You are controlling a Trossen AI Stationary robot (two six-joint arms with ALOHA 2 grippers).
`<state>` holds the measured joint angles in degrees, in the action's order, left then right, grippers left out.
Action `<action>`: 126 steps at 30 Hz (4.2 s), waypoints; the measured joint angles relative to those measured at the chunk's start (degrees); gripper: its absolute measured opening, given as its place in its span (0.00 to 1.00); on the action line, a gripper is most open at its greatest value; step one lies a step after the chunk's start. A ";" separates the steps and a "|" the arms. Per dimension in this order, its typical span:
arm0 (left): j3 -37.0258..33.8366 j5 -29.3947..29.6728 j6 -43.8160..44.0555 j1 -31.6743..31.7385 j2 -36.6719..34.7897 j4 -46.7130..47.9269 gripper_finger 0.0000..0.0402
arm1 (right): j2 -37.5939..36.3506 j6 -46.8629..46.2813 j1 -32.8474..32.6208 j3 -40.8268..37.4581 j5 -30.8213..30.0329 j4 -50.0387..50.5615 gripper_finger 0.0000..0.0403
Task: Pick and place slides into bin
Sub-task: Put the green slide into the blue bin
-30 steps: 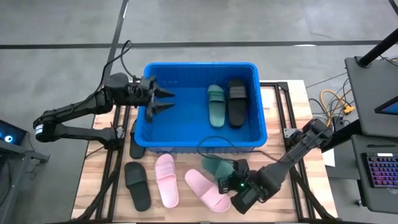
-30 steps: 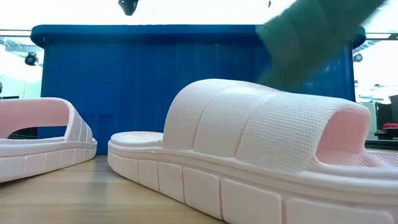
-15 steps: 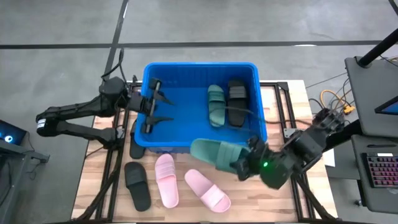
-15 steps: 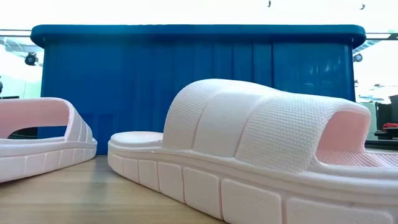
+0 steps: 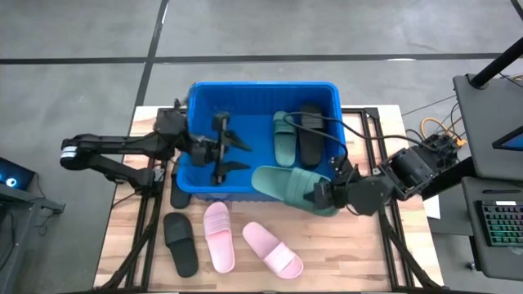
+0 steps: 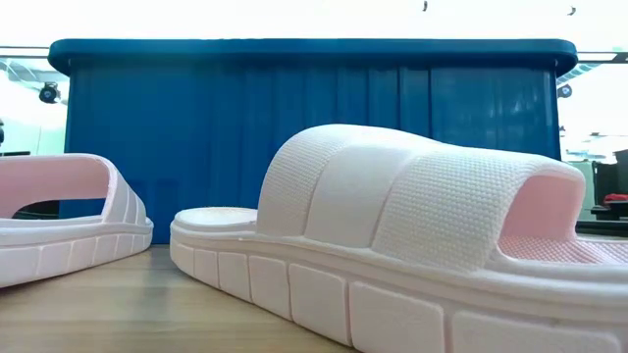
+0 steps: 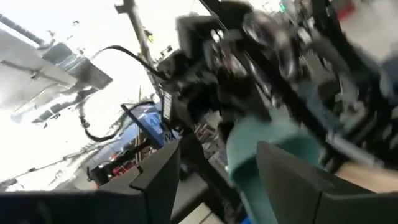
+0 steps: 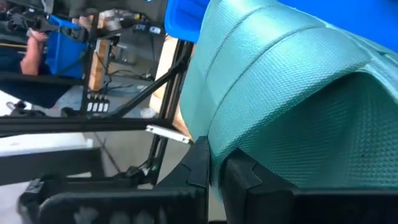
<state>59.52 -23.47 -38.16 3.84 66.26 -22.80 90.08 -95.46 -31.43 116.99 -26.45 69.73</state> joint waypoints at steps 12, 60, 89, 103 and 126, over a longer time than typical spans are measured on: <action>0.01 12.00 -25.17 -6.67 10.03 -12.50 0.49 | 0.00 -4.34 1.37 -0.07 3.40 -1.43 0.03; 7.62 16.05 -44.67 -13.62 24.56 -21.66 0.24 | -0.07 -2.87 4.10 -0.09 11.42 -4.65 0.03; 8.07 28.59 -40.21 -13.92 24.07 -13.84 0.00 | -1.41 -0.36 4.74 -0.11 8.19 2.70 0.38; 7.24 46.38 -40.20 -13.49 23.75 -14.06 0.00 | -6.07 -0.04 4.88 -0.07 3.36 11.66 0.42; 17.20 64.20 -8.94 -2.78 20.58 16.67 0.00 | -7.71 17.26 5.97 -0.11 -16.68 20.32 0.40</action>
<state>76.72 40.73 -47.09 1.06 86.85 -6.13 82.38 -78.20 -25.46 116.88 -43.13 90.05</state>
